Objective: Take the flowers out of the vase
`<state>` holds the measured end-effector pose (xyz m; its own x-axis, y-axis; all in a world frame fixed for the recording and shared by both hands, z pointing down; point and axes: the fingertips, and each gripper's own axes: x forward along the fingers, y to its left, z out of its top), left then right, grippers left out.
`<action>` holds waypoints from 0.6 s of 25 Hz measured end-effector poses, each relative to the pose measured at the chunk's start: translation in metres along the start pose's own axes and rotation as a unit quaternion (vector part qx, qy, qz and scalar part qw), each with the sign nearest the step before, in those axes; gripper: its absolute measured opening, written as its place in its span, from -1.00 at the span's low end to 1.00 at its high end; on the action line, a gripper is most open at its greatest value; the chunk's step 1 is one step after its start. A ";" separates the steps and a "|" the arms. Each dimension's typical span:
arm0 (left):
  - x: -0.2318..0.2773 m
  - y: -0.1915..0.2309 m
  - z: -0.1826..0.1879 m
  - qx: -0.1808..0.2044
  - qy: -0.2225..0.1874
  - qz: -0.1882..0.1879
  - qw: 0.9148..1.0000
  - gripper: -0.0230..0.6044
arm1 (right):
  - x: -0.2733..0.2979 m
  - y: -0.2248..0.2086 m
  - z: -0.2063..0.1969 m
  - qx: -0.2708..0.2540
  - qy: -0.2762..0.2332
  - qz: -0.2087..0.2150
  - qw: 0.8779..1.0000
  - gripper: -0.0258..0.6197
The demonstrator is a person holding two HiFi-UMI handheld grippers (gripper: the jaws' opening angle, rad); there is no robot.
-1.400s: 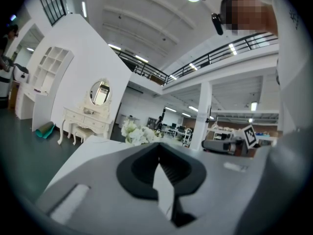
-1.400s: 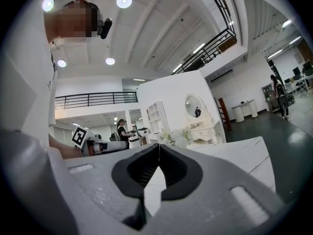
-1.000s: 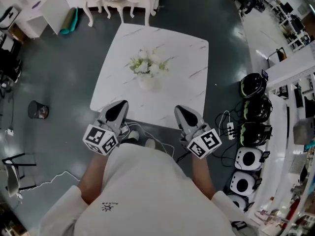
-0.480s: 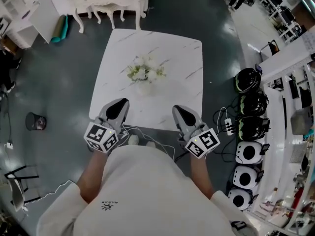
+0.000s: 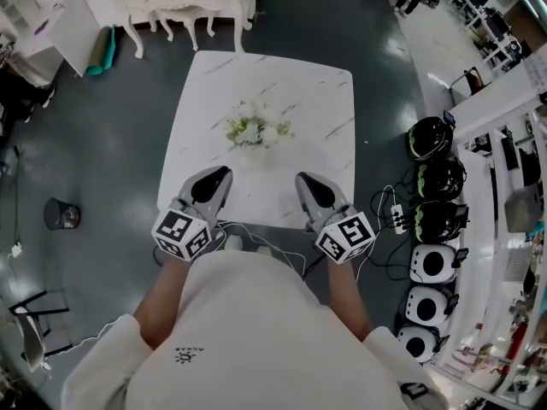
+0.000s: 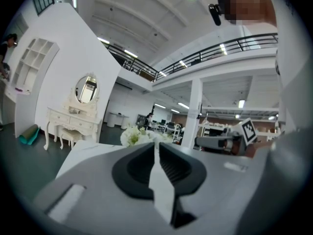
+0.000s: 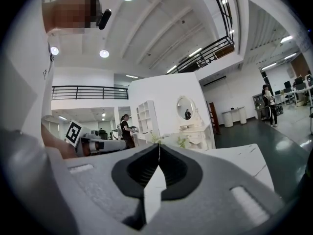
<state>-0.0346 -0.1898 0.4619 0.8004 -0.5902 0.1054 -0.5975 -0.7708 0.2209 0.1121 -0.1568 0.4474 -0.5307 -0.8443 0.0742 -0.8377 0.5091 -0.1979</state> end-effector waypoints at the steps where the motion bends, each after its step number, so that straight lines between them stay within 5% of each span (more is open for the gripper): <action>1: 0.001 0.001 0.001 0.000 0.000 -0.001 1.000 -0.95 | 0.005 -0.002 -0.001 -0.001 0.001 -0.001 1.000 -0.92; 6: 0.003 0.003 0.001 -0.001 0.001 -0.004 1.000 -0.95 | 0.025 -0.012 -0.005 -0.018 0.010 -0.010 1.000 -0.90; 8: 0.004 0.005 0.003 -0.002 0.000 -0.003 1.000 -0.95 | 0.033 -0.013 -0.006 -0.020 0.015 -0.003 1.000 -0.58; 15: 0.003 0.012 0.005 -0.002 -0.003 0.011 1.000 -0.95 | 0.054 -0.023 -0.005 -0.034 0.019 0.012 0.999 -0.37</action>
<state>-0.0400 -0.2019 0.4603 0.7873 -0.6076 0.1046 -0.6141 -0.7574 0.2219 0.1020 -0.2127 0.4608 -0.5542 -0.8253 0.1084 -0.8308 0.5404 -0.1333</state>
